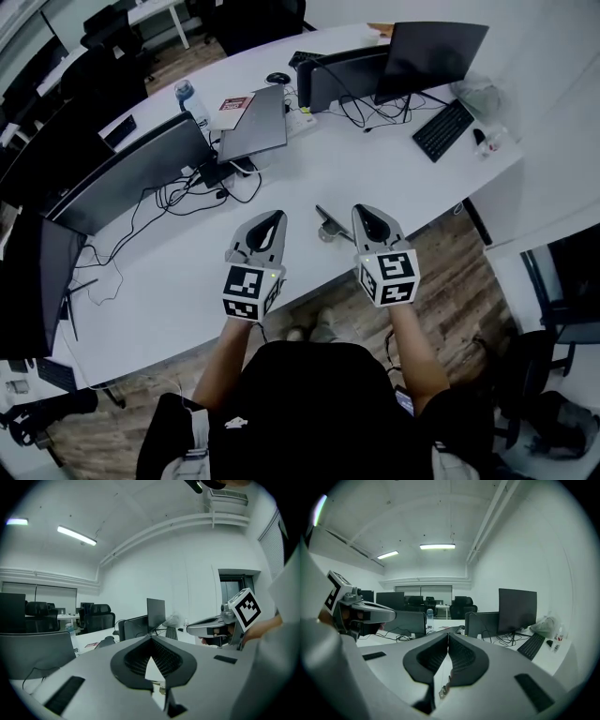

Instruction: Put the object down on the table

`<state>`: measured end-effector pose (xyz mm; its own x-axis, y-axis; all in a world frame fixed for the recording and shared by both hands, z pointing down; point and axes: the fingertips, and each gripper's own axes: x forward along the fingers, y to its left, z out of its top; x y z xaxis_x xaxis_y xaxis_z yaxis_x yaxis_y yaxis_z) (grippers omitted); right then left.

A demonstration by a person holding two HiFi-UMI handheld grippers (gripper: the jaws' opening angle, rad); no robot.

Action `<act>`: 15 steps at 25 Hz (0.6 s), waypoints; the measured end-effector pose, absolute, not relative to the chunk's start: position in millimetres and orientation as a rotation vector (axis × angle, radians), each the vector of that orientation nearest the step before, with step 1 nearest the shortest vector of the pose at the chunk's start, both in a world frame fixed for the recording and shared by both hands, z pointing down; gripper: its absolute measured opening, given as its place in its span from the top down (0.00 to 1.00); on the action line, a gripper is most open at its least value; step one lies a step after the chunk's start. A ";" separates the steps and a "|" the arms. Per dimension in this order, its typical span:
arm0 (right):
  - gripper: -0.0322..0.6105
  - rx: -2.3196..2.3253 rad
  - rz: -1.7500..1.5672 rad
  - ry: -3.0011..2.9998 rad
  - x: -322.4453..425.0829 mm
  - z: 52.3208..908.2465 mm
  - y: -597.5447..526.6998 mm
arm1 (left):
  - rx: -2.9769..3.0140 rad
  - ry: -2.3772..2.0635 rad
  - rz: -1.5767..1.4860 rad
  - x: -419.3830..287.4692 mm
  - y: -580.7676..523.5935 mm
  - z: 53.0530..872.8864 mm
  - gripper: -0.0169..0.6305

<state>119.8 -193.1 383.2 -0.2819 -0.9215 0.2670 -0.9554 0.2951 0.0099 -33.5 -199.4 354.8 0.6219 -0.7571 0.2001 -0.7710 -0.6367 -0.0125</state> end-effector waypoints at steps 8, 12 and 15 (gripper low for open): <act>0.91 1.779 0.185 -2.401 122.1 344.9 -190.4 | 2.811 -1.308 0.228 -30.1 -193.6 320.7 0.95; 0.91 1.779 0.161 -2.415 122.9 332.7 -187.1 | 2.840 -1.330 0.211 -30.3 -195.6 306.2 0.95; 0.91 1.784 0.135 -2.421 123.9 324.1 -185.2 | 2.865 -1.344 0.199 -30.8 -198.4 296.4 0.95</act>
